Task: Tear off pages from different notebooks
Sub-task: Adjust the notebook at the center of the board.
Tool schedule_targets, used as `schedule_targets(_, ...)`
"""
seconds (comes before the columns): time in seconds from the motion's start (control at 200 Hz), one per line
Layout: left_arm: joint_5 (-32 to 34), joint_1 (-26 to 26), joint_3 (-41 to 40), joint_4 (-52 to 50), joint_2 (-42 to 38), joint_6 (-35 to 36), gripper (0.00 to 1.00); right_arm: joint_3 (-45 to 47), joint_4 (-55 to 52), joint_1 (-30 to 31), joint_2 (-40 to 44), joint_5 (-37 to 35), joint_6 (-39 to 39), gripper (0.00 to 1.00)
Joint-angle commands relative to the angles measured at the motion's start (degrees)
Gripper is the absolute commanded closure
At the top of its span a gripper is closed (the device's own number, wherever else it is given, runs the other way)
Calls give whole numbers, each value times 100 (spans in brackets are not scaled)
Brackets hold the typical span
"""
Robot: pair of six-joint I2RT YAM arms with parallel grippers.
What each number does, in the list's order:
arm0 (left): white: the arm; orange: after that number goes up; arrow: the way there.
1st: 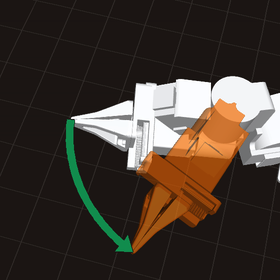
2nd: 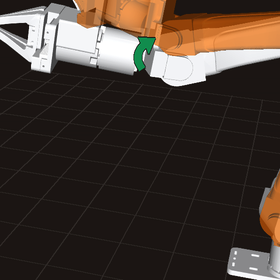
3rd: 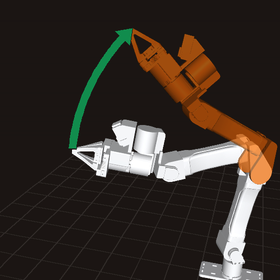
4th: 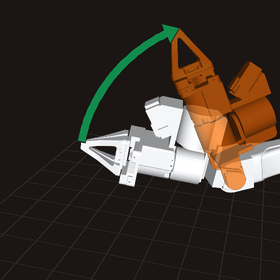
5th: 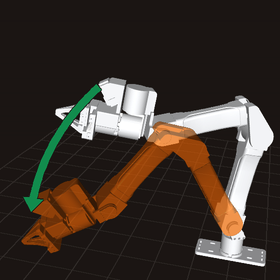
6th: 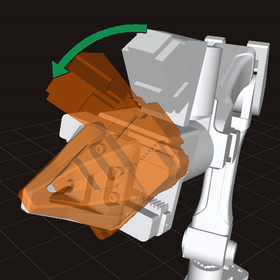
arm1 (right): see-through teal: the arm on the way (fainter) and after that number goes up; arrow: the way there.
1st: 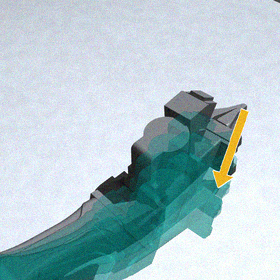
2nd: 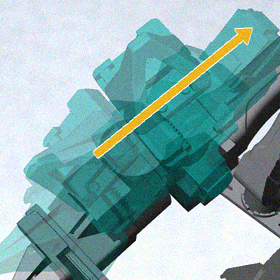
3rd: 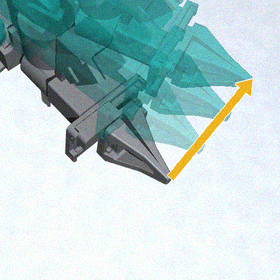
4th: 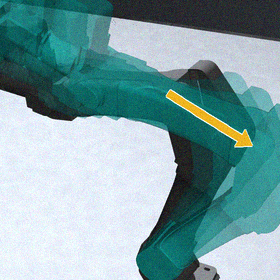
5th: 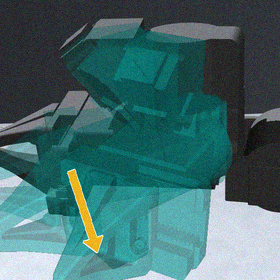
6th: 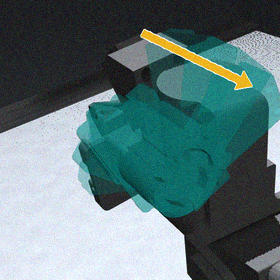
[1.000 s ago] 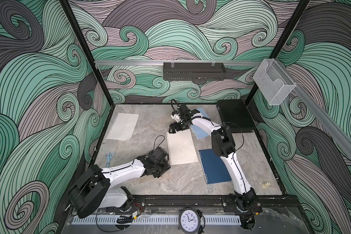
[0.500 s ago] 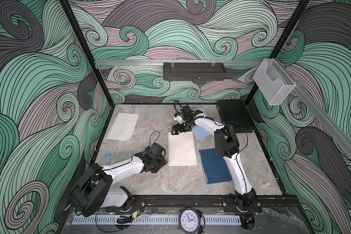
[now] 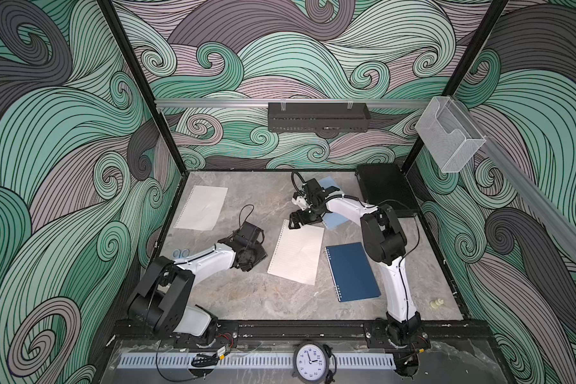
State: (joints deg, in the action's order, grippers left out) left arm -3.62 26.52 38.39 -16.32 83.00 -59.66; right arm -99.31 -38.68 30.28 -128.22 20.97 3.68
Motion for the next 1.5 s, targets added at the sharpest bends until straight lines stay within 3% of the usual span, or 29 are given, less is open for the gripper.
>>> schedule_targets(0.0, -25, -200, 197, -306, 502, 601, 45, 419, -36, -5, 284, -82, 161, 6)
schedule_targets(0.175, -201, -358, 777, -600, 810, 1056, 46, 1190, 251, -9, 819, -108, 360, 7)
schedule_targets(0.35, -84, -357, 835, -1121, -1, 945, 46, 1405, 295, -5, 1282, -251, 379, 6)
schedule_targets(0.51, 30, -350, 92, -1267, -1264, 231, 44, 1434, 378, -5, 1440, -219, 447, 5)
schedule_targets(0.675, -623, -299, -899, -491, -2097, -635, 41, 1513, 567, 4, 1402, 12, 501, 3)
schedule_targets(0.971, -1225, -159, -1659, 801, -2379, -1336, 34, 1451, 794, -7, 1255, 392, 592, 2)
schedule_targets(1.316, -632, 105, -2658, 1585, -3089, -2388, 27, 1532, 1043, -5, 1126, 660, 733, 2)
schedule_targets(1.496, -495, 116, -2857, 1610, -3206, -2435, 23, 1940, 1489, 57, 1300, 998, 947, 2)
